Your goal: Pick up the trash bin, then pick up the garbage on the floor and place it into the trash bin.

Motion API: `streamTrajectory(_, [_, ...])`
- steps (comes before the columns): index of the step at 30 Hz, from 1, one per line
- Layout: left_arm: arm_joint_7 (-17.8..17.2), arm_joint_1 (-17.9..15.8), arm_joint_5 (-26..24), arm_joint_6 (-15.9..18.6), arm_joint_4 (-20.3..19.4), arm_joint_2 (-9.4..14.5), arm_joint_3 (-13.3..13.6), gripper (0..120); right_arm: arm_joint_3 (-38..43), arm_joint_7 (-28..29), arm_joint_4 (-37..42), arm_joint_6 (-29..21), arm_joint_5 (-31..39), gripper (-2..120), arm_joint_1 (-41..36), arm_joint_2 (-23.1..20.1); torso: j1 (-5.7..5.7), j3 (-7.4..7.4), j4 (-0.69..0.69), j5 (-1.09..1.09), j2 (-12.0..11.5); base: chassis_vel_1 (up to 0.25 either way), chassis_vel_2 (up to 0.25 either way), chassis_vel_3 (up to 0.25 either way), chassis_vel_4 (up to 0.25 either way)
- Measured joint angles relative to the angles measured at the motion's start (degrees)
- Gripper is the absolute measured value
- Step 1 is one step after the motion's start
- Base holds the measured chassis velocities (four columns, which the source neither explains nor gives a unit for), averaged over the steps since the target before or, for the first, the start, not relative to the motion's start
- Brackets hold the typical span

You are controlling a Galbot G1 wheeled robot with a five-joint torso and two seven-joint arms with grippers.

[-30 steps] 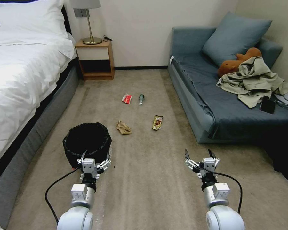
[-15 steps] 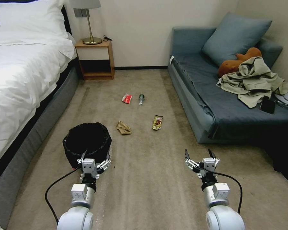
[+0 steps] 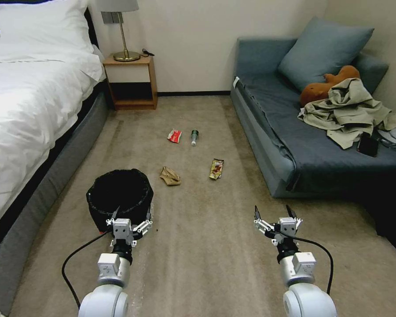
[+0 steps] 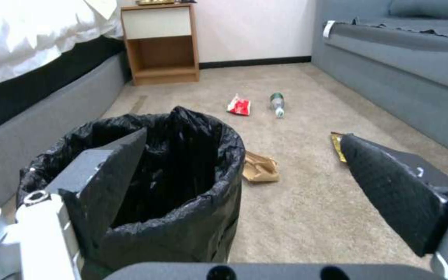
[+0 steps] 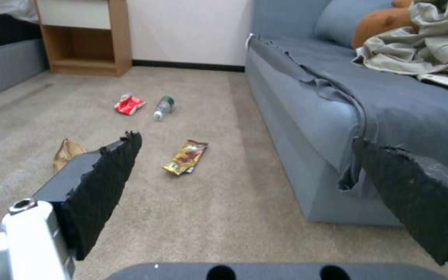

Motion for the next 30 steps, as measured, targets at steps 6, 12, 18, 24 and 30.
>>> streamTrajectory(6, [0.00,0.00,0.00,0.00,0.00,0.00,0.00,100,0.00,0.00,0.00,0.00,0.00,100,0.00,0.00,0.00,0.00,0.00,0.00,0.00,0.000,0.000,0.000,0.000])
streamTrajectory(12, [0.00,0.00,0.00,0.00,0.00,0.00,0.00,100,0.00,0.00,0.00,0.00,0.00,100,0.00,0.00,0.00,0.00,0.00,0.00,0.00,0.000,0.000,0.000,0.000])
streamTrajectory(18, [0.01,0.00,0.00,0.00,0.00,0.00,0.00,100,0.00,0.00,0.00,0.00,0.00,100,0.00,0.00,-0.01,0.00,0.00,0.00,0.00,0.000,0.000,0.000,0.000])
streamTrajectory(24, [0.00,0.00,0.00,0.00,0.00,0.00,0.00,100,0.00,0.00,0.00,0.00,0.00,100,0.00,0.00,0.00,0.00,0.00,0.00,0.00,0.000,0.000,0.000,0.000])
streamTrajectory(30, [0.00,0.00,0.00,0.00,0.00,0.00,0.00,100,0.00,0.00,0.00,0.00,0.00,100,0.00,0.00,0.00,0.00,0.00,0.00,0.00,0.000,0.000,0.000,0.000])
